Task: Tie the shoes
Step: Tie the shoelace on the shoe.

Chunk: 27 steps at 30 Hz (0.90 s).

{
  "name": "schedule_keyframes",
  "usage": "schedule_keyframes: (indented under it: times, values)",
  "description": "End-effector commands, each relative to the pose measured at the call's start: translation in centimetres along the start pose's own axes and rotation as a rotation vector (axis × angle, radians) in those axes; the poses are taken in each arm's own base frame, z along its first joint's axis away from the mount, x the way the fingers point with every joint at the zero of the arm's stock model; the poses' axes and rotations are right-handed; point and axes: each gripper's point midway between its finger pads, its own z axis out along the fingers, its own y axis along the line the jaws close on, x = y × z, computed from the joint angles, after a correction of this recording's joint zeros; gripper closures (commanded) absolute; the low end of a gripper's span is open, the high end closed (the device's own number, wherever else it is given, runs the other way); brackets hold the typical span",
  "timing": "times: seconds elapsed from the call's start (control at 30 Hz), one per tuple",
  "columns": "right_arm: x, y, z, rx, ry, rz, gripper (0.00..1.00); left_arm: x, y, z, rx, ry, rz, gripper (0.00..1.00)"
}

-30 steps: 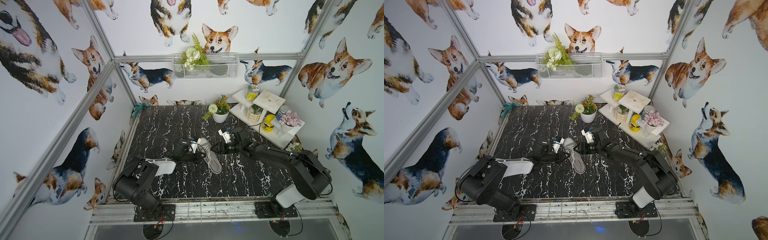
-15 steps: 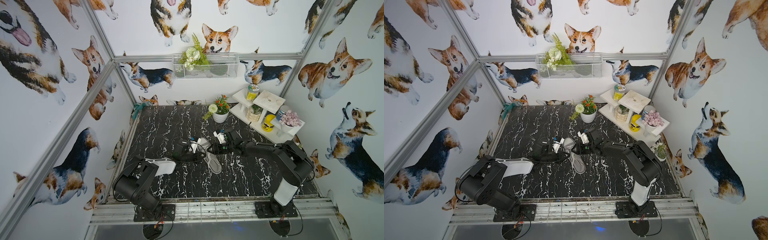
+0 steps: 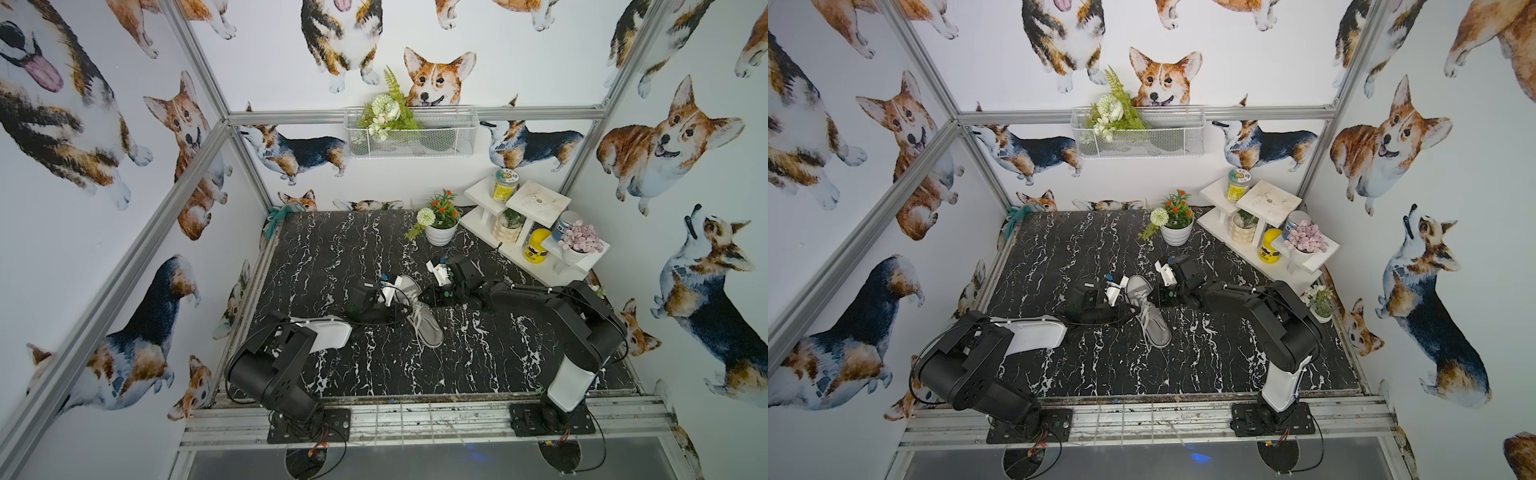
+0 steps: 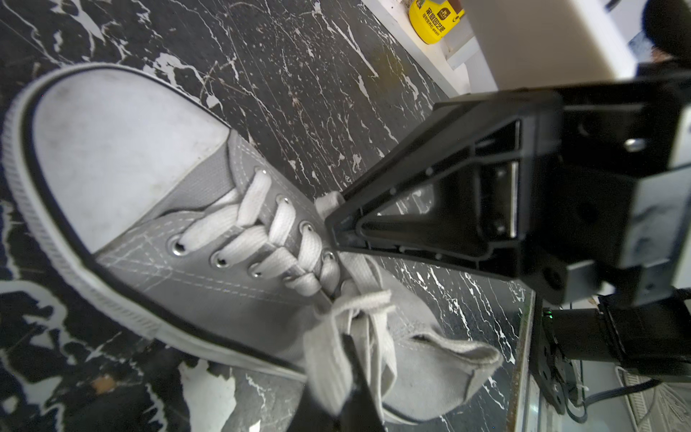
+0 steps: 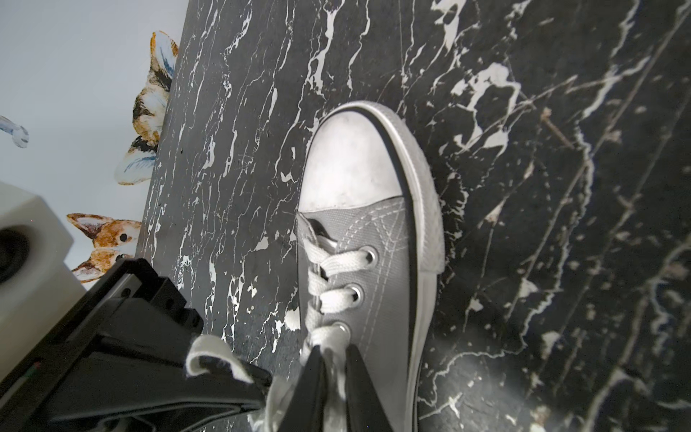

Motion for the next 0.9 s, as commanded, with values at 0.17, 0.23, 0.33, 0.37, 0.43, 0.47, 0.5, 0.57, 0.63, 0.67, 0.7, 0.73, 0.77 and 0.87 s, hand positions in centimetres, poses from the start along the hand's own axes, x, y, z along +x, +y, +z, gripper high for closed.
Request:
schedule_keyframes:
  times: [0.17,0.23,0.33,0.37,0.43,0.47,0.5,0.57,0.63,0.67,0.7,0.73,0.77,0.87]
  values:
    - [-1.1,-0.7,-0.7,0.082,-0.055,-0.052,1.0,-0.1,0.3,-0.2,-0.023,-0.004,0.009,1.0]
    - [-1.4,-1.5,-1.2,0.155,-0.081,-0.074,1.0,0.0,0.7,-0.3,-0.053,-0.001,0.002,1.0]
    - [-1.7,-2.8,-1.7,0.286,-0.109,-0.128,1.0,0.4,1.6,-0.6,-0.109,0.009,-0.013,1.0]
    - [-1.7,-3.1,-1.9,0.32,-0.115,-0.142,1.0,0.5,2.0,-0.7,-0.128,0.013,-0.015,1.0]
    - [-1.8,-3.8,-2.1,0.365,-0.125,-0.152,1.0,1.0,2.4,-0.7,-0.15,0.029,-0.021,1.0]
    - [-1.7,-4.1,-2.1,0.378,-0.125,-0.156,1.0,1.2,2.7,-0.7,-0.163,0.035,-0.026,1.0]
    - [-1.7,-4.4,-2.1,0.393,-0.127,-0.157,1.0,1.3,2.9,-0.7,-0.168,0.039,-0.029,1.0]
    - [-1.8,-4.7,-2.3,0.429,-0.139,-0.174,1.0,1.6,3.2,-0.6,-0.178,0.049,-0.037,1.0]
    - [-2.0,-5.0,-2.3,0.456,-0.147,-0.183,1.0,1.8,3.3,-0.5,-0.178,0.053,-0.043,1.0]
    - [-2.1,-5.2,-2.4,0.469,-0.15,-0.189,1.0,1.8,3.3,-0.5,-0.179,0.052,-0.046,1.0]
    - [-2.2,-5.4,-2.5,0.484,-0.153,-0.195,1.0,1.7,3.3,-0.6,-0.181,0.05,-0.046,1.0]
    - [-2.3,-5.6,-2.5,0.501,-0.155,-0.2,1.0,1.7,3.2,-0.6,-0.179,0.047,-0.046,1.0]
    - [-2.2,-5.9,-2.6,0.514,-0.155,-0.205,1.0,1.6,3.2,-0.6,-0.179,0.046,-0.048,1.0]
    - [-2.2,-6.3,-2.5,0.535,-0.151,-0.212,1.0,1.8,3.2,-0.5,-0.17,0.047,-0.055,1.0]
